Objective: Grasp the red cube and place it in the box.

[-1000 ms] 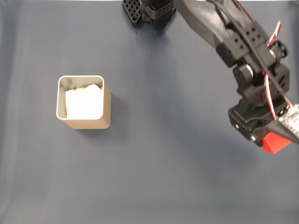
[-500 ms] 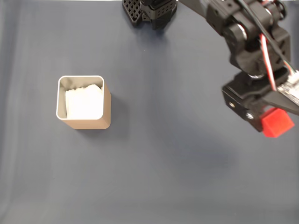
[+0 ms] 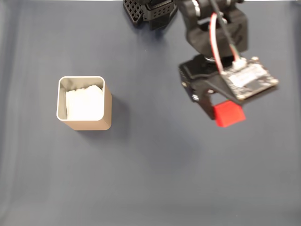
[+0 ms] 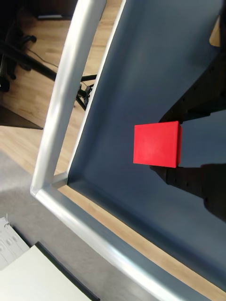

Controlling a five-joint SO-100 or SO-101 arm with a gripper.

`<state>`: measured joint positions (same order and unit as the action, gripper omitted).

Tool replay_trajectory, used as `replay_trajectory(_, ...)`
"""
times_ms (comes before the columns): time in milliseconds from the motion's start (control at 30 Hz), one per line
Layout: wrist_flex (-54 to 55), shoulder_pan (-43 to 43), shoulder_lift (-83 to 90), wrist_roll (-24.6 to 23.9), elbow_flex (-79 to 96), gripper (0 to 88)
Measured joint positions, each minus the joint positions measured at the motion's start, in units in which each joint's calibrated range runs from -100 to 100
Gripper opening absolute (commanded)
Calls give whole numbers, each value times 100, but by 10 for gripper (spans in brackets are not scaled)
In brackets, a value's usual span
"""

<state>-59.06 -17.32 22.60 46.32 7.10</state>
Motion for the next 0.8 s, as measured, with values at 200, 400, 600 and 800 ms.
replay_trajectory(200, 0, 519, 794, -20, 874, 109)
replay_trajectory(400, -154, 1082, 1436, -15, 1339, 107)
replay_trajectory(600, -260, 1601, 1783, 5, 1485, 107)
replay_trajectory(800, -260, 2142, 1801, 0, 1503, 105)
